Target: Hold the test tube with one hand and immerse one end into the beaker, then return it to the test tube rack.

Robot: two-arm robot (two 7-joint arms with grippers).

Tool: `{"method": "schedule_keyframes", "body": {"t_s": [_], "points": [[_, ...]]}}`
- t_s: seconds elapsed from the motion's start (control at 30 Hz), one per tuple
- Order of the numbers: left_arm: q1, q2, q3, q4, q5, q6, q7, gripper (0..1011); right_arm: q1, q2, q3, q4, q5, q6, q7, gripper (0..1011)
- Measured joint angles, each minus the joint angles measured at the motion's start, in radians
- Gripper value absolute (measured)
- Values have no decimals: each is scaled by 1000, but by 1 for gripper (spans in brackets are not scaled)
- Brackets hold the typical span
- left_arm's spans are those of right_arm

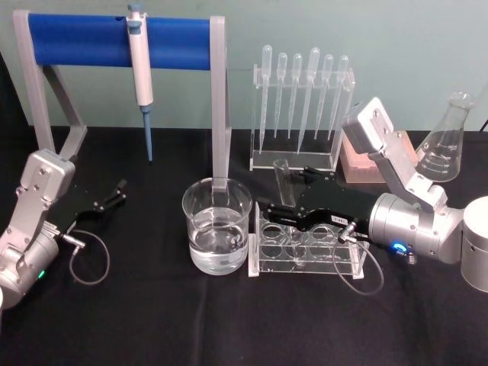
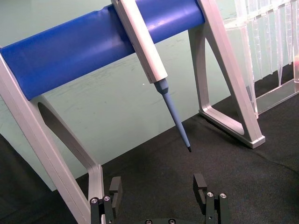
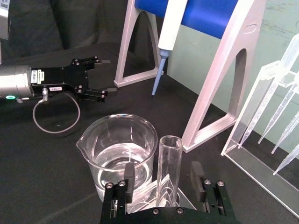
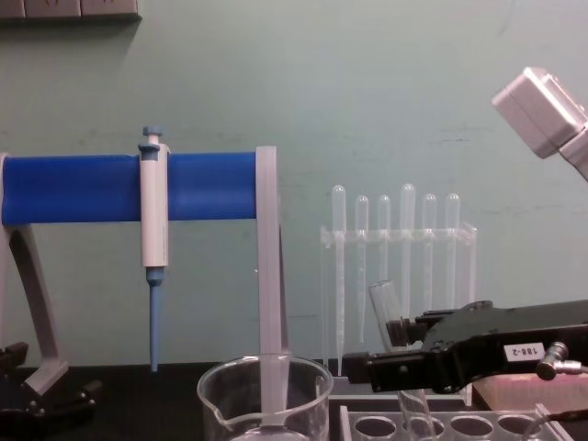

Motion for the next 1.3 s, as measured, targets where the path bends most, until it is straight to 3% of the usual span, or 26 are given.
{"method": "schedule_keyframes", "body": {"t_s": [0.57,1.07,1.3], "points": [[0,0,0,0,0,0,0,1000,-40,-9,32,-23,20,-1,-23,239],[0,0,0,0,0,0,0,1000,-157,5,146,-187,118,-97,-79,224],[0,0,0,0,0,0,0,1000,-171,10,171,-220,131,-120,-101,224]]}}
